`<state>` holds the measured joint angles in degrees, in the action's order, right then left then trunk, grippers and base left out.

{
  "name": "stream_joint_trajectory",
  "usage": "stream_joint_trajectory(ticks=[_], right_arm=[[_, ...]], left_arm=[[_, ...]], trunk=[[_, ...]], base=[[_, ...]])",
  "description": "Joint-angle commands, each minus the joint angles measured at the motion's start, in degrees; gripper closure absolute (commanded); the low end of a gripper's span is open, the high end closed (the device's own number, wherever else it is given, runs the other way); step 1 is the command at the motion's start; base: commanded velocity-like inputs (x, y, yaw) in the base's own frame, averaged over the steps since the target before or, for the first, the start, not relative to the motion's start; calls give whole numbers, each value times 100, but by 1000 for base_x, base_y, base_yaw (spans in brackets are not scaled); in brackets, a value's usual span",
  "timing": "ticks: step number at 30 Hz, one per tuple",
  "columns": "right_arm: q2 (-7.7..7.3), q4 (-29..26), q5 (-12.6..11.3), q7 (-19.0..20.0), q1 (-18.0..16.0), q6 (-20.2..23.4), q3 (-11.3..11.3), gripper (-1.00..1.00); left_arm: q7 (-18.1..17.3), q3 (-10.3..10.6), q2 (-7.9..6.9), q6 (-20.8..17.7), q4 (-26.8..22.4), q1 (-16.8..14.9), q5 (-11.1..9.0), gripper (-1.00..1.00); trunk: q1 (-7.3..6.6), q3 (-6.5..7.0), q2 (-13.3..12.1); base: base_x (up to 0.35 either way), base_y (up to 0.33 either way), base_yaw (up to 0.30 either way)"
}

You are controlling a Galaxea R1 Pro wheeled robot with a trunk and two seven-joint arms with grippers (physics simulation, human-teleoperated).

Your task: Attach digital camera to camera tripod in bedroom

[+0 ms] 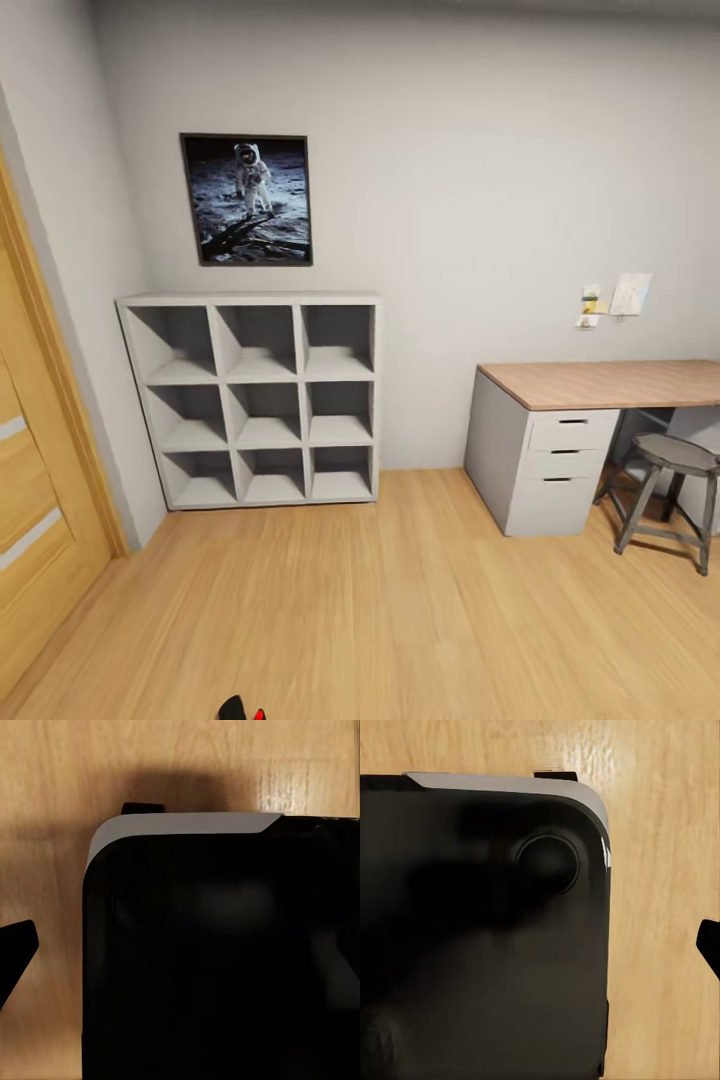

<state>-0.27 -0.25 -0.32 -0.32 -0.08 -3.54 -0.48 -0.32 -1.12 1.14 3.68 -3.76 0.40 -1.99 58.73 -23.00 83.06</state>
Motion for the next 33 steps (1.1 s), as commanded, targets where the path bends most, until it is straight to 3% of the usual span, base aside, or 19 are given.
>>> stream_joint_trajectory(ticks=[1, 20, 33], right_arm=[[0, -1, -3, -3, -1, -15, -4, -100], [0, 0, 4, -3, -1, -13, -4, -100], [0, -1, 67, -3, 0, -14, 34, -100]], left_arm=[[-3, -10, 1, 7, -10, 4, -21, -100], [-3, -7, 1, 1, -10, 4, -21, -100], [-3, -9, 1, 8, -10, 4, -21, -100]], trunk=[[0, -4, 2], [0, -4, 2], [0, -4, 2]], base=[[0, 0, -240], [0, 0, -237], [0, 0, -34]])
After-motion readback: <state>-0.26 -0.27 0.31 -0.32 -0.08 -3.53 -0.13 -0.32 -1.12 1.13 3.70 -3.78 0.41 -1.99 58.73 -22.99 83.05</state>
